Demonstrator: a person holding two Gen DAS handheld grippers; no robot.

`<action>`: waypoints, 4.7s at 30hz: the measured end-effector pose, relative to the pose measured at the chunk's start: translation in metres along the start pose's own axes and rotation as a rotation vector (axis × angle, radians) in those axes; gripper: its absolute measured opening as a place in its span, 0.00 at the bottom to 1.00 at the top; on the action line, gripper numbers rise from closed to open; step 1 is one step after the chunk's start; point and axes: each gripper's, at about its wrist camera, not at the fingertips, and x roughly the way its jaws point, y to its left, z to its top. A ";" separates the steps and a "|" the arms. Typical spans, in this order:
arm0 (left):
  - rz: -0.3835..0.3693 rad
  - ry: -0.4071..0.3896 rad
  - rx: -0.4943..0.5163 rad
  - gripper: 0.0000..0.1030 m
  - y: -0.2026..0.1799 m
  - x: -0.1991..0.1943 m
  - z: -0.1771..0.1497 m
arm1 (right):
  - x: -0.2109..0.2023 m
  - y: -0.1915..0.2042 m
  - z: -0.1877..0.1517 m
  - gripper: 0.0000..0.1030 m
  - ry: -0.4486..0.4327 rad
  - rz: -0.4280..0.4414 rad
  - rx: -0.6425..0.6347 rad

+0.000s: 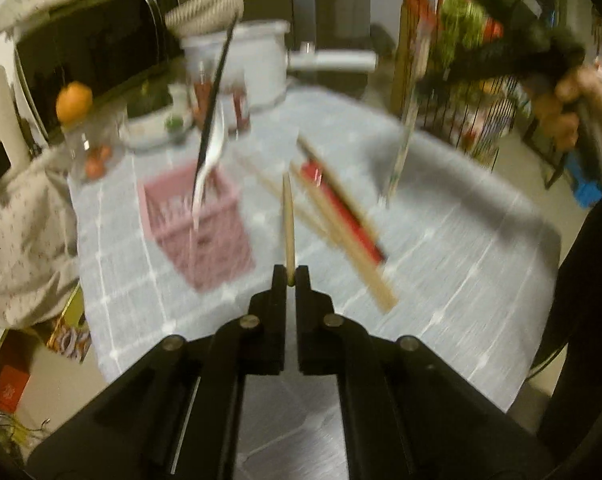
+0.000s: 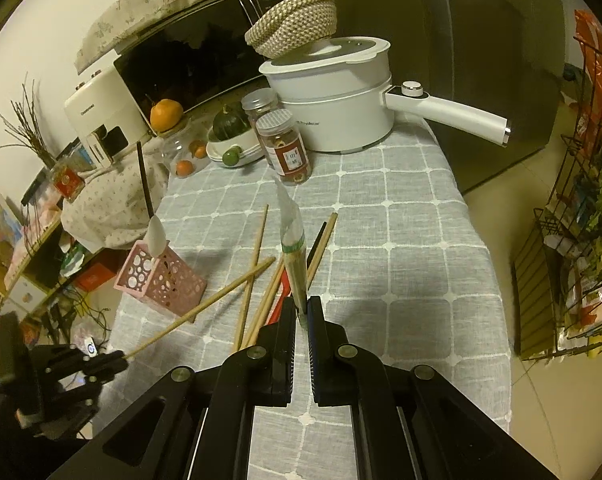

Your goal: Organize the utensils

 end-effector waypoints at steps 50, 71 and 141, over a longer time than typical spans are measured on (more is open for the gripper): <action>0.237 -0.416 -0.284 0.04 0.078 -0.111 0.104 | -0.051 0.095 0.036 0.06 -0.161 0.194 -0.114; 0.150 -0.579 -0.335 0.04 0.069 -0.162 0.092 | 0.199 0.047 0.084 0.24 0.227 0.031 -0.073; 0.328 0.065 -0.520 0.74 0.137 -0.024 0.044 | -0.011 0.144 0.047 0.05 -0.665 0.176 0.026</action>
